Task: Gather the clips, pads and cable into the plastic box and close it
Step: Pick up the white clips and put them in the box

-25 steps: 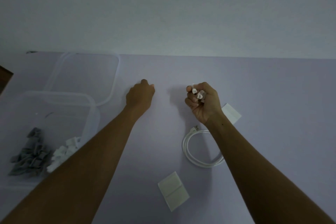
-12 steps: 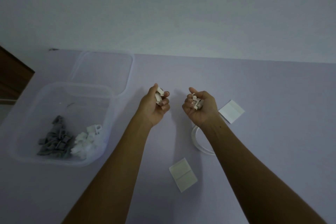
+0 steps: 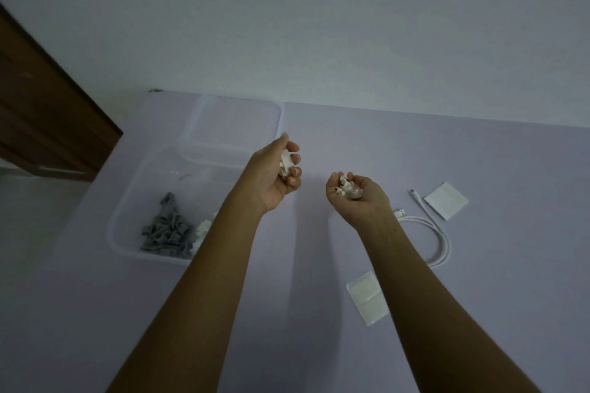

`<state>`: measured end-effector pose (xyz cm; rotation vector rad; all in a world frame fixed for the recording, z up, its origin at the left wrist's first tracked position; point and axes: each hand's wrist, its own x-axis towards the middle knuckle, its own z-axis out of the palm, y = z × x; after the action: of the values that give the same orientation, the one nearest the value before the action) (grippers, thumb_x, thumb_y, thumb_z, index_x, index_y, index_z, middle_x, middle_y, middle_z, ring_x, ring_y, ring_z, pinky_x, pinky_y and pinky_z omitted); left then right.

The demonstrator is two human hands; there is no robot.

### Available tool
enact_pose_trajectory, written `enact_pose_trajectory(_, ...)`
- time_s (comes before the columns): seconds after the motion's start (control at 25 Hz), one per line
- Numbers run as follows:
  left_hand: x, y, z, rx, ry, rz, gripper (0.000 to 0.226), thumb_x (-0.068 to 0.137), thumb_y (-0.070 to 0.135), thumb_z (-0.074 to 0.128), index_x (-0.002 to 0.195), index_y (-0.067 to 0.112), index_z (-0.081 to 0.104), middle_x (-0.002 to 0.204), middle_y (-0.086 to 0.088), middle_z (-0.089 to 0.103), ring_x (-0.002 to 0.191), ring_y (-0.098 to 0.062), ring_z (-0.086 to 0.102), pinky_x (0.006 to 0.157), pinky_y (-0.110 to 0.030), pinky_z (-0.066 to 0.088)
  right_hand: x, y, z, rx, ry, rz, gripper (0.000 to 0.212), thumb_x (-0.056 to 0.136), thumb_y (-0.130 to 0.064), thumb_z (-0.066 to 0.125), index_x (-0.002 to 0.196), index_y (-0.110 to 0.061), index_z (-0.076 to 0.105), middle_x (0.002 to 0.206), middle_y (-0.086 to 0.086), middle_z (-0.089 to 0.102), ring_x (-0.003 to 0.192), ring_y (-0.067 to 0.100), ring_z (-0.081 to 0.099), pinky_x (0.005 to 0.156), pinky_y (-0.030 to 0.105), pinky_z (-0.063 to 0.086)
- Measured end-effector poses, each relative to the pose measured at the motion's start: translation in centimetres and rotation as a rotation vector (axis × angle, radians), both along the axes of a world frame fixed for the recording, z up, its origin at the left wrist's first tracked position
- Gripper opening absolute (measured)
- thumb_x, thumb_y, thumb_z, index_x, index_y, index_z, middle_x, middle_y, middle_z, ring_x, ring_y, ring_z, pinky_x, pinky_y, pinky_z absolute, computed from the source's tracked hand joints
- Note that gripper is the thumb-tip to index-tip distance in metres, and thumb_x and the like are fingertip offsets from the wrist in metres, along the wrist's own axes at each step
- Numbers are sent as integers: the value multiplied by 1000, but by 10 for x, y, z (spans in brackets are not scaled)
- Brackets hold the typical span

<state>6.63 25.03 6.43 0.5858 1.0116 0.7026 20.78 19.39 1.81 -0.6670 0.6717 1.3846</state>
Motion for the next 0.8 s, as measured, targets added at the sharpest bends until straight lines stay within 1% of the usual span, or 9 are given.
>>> enact_pose_trajectory(0.12, -36, 10, 12, 0, 63, -7, 33, 95, 33, 43, 73, 12, 53, 64, -4, 47, 41, -12, 41, 39, -13, 32, -24, 10, 11, 24, -52, 99, 26, 95, -11, 36, 74, -8, 51, 73, 7, 53, 61, 17, 49, 60, 29, 41)
enact_pose_trajectory(0.28, -90, 26, 17, 33, 116, -8, 24, 93, 19, 41, 75, 10, 55, 66, -5, 47, 40, -12, 43, 40, -13, 34, -56, 25, 27, 93, -233, 275, 26, 93, -12, 40, 70, -8, 51, 70, 7, 52, 59, 17, 46, 62, 27, 41)
enact_pose_trajectory(0.44, -140, 50, 9, 100, 307, -22, 22, 93, 10, 39, 78, 8, 55, 68, -6, 46, 49, -14, 40, 40, -14, 33, -91, 42, 35, 116, -476, 479, 20, 91, -11, 46, 73, -7, 53, 64, 7, 52, 56, 17, 47, 60, 26, 43)
enact_pose_trajectory(0.56, -159, 70, -10, 116, 472, -61, 25, 96, 12, 37, 77, 7, 53, 71, -8, 44, 52, -15, 36, 38, -14, 29, -111, 53, 36, 119, -528, 598, 20, 90, -12, 48, 71, -8, 52, 56, 6, 50, 53, 18, 45, 57, 26, 41)
enact_pose_trajectory(0.64, -167, 87, -28, 182, 655, -160, 25, 96, 12, 36, 78, 8, 53, 75, -9, 46, 54, -17, 39, 42, -19, 32, -125, 60, 35, 127, -522, 648, 23, 89, -17, 50, 69, -8, 51, 57, 6, 50, 55, 19, 46, 58, 27, 41)
enact_pose_trajectory(0.68, -168, 94, -37, 243, 770, -240, 24, 96, 11, 36, 81, 8, 55, 79, -11, 49, 58, -19, 44, 47, -24, 38, -129, 62, 34, 132, -508, 661, 25, 89, -20, 49, 67, -8, 51, 59, 8, 50, 57, 21, 47, 59, 28, 40)
enact_pose_trajectory(0.72, -169, 101, -46, 330, 917, -342, 22, 95, 10, 37, 88, 6, 57, 87, -15, 55, 67, -25, 53, 55, -30, 45, -133, 63, 33, 136, -484, 668, 28, 88, -23, 48, 65, -7, 51, 61, 9, 51, 58, 23, 47, 60, 28, 40)
enact_pose_trajectory(0.76, -171, 106, -56, 434, 1092, -457, 21, 95, 9, 37, 99, 3, 57, 99, -18, 58, 82, -31, 58, 68, -37, 50, -137, 63, 31, 136, -458, 666, 31, 87, -26, 46, 65, -6, 51, 62, 11, 51, 60, 24, 47, 61, 29, 39)
enact_pose_trajectory(0.8, -171, 108, -65, 535, 1259, -570, 23, 94, 8, 37, 108, 1, 54, 110, -21, 57, 96, -36, 58, 80, -41, 49, -140, 64, 29, 137, -443, 661, 33, 87, -27, 43, 65, -5, 52, 63, 12, 52, 60, 24, 47, 61, 29, 38)
